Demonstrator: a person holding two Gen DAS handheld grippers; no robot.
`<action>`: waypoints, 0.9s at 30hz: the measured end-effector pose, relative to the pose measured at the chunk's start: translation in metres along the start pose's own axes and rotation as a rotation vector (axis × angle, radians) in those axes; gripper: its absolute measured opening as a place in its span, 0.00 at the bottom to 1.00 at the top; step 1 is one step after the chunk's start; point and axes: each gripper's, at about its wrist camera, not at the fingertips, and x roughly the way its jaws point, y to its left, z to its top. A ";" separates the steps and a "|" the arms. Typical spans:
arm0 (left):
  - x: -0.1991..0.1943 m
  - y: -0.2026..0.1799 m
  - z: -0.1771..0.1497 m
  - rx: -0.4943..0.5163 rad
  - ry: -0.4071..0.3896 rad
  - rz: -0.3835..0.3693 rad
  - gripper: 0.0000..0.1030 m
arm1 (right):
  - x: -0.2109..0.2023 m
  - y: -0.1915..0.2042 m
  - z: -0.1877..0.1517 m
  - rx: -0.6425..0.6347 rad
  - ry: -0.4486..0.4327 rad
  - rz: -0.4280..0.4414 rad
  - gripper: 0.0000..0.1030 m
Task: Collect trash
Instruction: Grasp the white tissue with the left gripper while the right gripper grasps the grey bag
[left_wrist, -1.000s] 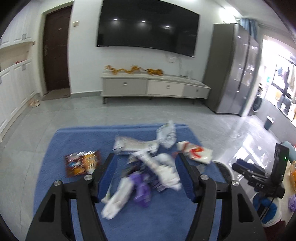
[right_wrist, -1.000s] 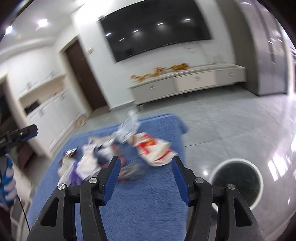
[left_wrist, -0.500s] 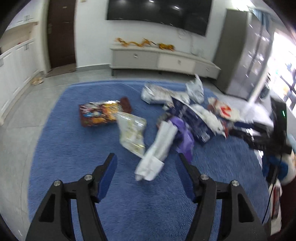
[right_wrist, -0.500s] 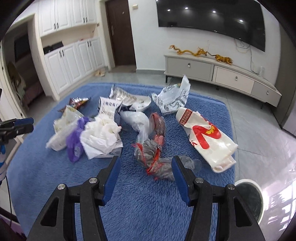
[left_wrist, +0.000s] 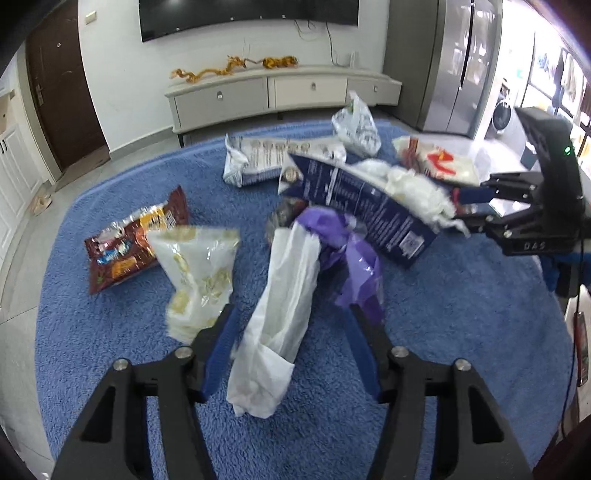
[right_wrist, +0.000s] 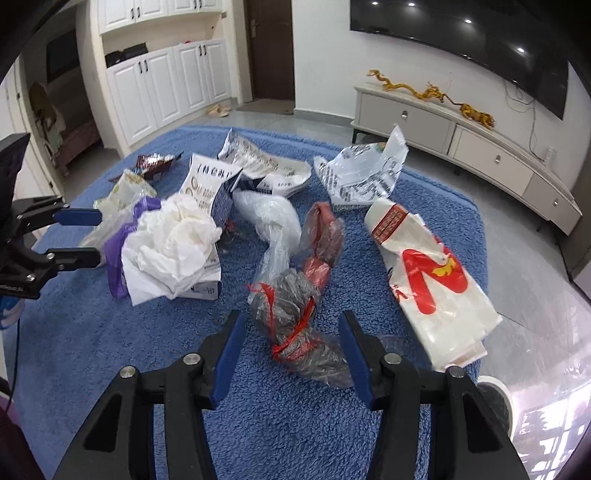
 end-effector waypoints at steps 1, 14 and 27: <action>0.003 0.000 -0.002 0.000 0.011 0.002 0.47 | 0.001 0.002 -0.001 -0.008 0.007 0.003 0.39; -0.020 0.011 -0.026 -0.112 -0.012 -0.014 0.09 | -0.032 0.020 -0.016 0.036 -0.059 0.094 0.13; -0.111 -0.018 0.000 -0.146 -0.207 -0.068 0.09 | -0.132 0.054 -0.017 0.071 -0.240 0.095 0.12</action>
